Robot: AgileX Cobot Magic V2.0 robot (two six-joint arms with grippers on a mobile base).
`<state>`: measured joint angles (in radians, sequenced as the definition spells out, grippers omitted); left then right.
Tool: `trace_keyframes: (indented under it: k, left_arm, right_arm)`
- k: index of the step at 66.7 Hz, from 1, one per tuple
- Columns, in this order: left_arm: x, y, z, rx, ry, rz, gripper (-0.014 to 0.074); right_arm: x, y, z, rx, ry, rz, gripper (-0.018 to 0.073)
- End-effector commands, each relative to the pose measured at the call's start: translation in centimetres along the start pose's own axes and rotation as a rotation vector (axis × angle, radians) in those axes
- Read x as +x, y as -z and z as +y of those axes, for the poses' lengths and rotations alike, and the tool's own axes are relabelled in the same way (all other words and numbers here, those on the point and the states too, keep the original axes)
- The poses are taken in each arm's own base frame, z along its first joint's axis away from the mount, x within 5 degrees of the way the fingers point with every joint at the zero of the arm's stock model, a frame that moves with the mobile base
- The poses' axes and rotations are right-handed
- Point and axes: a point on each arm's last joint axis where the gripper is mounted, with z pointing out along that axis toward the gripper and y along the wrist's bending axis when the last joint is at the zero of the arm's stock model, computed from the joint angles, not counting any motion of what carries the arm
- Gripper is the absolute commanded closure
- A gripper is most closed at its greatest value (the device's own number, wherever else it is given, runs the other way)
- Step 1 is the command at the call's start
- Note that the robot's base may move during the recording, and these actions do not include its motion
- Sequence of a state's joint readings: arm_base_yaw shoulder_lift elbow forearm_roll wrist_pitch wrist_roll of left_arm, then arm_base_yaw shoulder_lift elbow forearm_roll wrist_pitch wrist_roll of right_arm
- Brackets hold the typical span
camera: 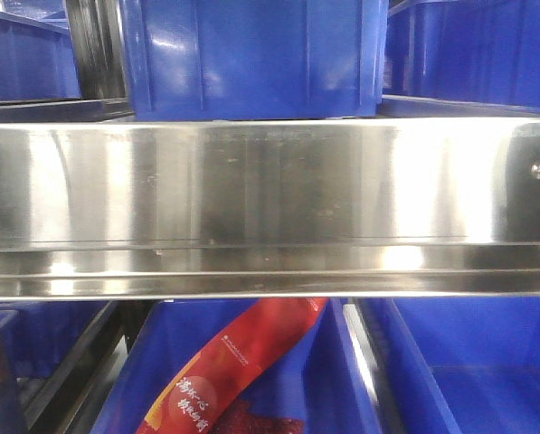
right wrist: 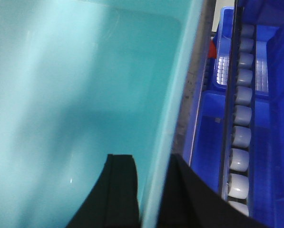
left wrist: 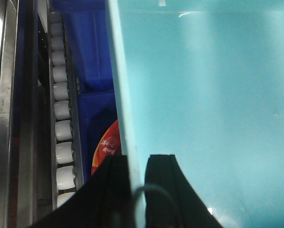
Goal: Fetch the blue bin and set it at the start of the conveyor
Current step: 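Lift the held bin clear of the rack with both grippers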
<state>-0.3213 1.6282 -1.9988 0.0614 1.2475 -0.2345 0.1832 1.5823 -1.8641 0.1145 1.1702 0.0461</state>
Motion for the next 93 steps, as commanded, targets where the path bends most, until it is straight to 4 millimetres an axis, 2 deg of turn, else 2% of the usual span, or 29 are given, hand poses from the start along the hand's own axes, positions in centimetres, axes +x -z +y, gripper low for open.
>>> trace_keyframes:
  k: [1,14,76,93]
  left_arm:
    - [-0.3,1.0,-0.1,0.014,-0.006,-0.049,0.0708]
    - [-0.3,1.0,-0.1,0.014,-0.006,-0.049,0.0708]
    - [-4.5,2.3,-1.1,0.128,-0.005,-0.531,0.0708]
    - [-4.7,2.5,-1.2,0.137,-0.005,-0.567,0.0708]
  right_arm:
    - [-0.5,1.3,0.2,-0.002,0.034,-0.076,0.0711]
    - [-0.6,1.2,0.2,-0.002,0.034,-0.084,0.0711]
    - [-0.6,1.2,0.2,-0.002,0.034,-0.086,0.0711]
    - [-0.6,1.2,0.2,-0.002,0.034,-0.086,0.0711]
